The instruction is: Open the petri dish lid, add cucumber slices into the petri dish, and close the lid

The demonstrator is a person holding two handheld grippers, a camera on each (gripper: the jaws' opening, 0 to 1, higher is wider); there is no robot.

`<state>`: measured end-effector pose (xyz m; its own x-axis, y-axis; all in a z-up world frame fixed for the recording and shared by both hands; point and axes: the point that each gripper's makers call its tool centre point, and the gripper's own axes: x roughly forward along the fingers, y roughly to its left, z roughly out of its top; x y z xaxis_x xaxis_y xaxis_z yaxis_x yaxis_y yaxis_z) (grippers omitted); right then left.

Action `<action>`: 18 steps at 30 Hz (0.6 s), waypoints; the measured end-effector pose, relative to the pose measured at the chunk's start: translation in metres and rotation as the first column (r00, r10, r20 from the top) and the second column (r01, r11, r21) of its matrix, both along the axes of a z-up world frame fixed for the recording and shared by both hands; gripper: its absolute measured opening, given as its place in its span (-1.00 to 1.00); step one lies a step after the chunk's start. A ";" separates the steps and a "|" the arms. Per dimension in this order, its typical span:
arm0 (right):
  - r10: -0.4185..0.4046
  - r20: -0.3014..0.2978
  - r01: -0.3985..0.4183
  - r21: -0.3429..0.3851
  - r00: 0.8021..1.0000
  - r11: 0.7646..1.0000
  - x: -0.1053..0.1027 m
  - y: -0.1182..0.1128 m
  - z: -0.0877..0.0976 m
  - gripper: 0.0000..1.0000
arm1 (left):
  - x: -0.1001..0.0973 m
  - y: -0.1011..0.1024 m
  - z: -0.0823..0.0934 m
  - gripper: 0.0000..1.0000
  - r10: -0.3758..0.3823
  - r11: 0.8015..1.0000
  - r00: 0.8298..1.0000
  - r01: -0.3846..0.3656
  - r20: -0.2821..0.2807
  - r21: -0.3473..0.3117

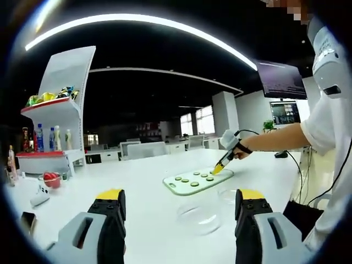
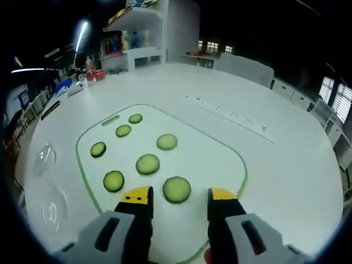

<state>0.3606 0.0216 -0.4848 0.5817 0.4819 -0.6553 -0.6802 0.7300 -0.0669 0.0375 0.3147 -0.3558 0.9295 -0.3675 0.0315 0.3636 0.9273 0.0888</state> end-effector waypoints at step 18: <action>-0.009 -0.006 0.009 0.010 1.000 1.000 0.004 -0.002 -0.002 -0.43 | 0.001 0.004 0.001 0.62 0.008 1.000 1.000 -0.008 0.007 -0.011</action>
<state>0.3646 0.0197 -0.4867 0.5818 0.4837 -0.6539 -0.6742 0.7365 -0.0550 0.0388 0.3184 -0.3551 0.9321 -0.3597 0.0420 0.3556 0.9311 0.0811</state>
